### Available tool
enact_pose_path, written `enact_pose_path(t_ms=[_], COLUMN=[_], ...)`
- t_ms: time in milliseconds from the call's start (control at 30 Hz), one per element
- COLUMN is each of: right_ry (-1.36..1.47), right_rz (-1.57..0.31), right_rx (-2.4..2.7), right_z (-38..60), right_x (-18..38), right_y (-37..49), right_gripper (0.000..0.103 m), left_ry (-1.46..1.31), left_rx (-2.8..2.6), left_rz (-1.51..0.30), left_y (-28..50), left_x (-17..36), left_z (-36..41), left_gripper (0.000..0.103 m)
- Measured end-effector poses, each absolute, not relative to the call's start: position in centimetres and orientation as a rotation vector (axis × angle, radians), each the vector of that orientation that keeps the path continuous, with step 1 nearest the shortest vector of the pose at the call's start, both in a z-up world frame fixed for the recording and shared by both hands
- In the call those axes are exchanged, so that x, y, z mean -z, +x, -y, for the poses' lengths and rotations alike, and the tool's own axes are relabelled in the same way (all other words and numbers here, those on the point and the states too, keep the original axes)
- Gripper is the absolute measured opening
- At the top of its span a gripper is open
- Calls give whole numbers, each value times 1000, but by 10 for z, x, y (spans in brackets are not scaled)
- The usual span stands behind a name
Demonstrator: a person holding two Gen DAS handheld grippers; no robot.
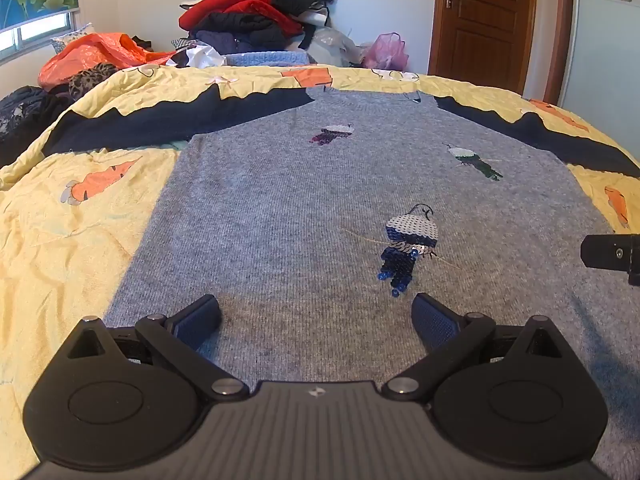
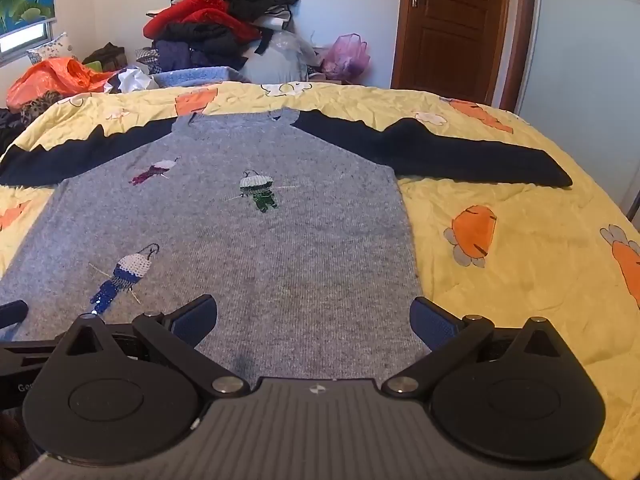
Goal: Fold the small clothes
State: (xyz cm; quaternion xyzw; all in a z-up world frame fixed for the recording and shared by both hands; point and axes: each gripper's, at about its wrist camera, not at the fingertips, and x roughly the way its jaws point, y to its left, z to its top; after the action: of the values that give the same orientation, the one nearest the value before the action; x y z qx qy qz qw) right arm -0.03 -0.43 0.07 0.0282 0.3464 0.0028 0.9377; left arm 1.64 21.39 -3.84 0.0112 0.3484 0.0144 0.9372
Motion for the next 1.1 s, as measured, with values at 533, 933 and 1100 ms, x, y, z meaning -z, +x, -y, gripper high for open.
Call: enact_pose_path(t_ms=[533,933,1100], right_ry=[11,40,36], right_rz=[-872,-787,-744], right_rx=[-13,22,33], right_z=[-3,-1,-3], right_x=[32,38,41], right_y=[13,4,-2], right_gripper=[103,103,103], left_ry=[19,19,19], left_rx=[-28,-28,-28], left_rz=[-707,-707,-707], left_y=[16,16,16], left_x=[39,38,38], left_z=[-214,-214,-214], left_gripper=[103,103,103])
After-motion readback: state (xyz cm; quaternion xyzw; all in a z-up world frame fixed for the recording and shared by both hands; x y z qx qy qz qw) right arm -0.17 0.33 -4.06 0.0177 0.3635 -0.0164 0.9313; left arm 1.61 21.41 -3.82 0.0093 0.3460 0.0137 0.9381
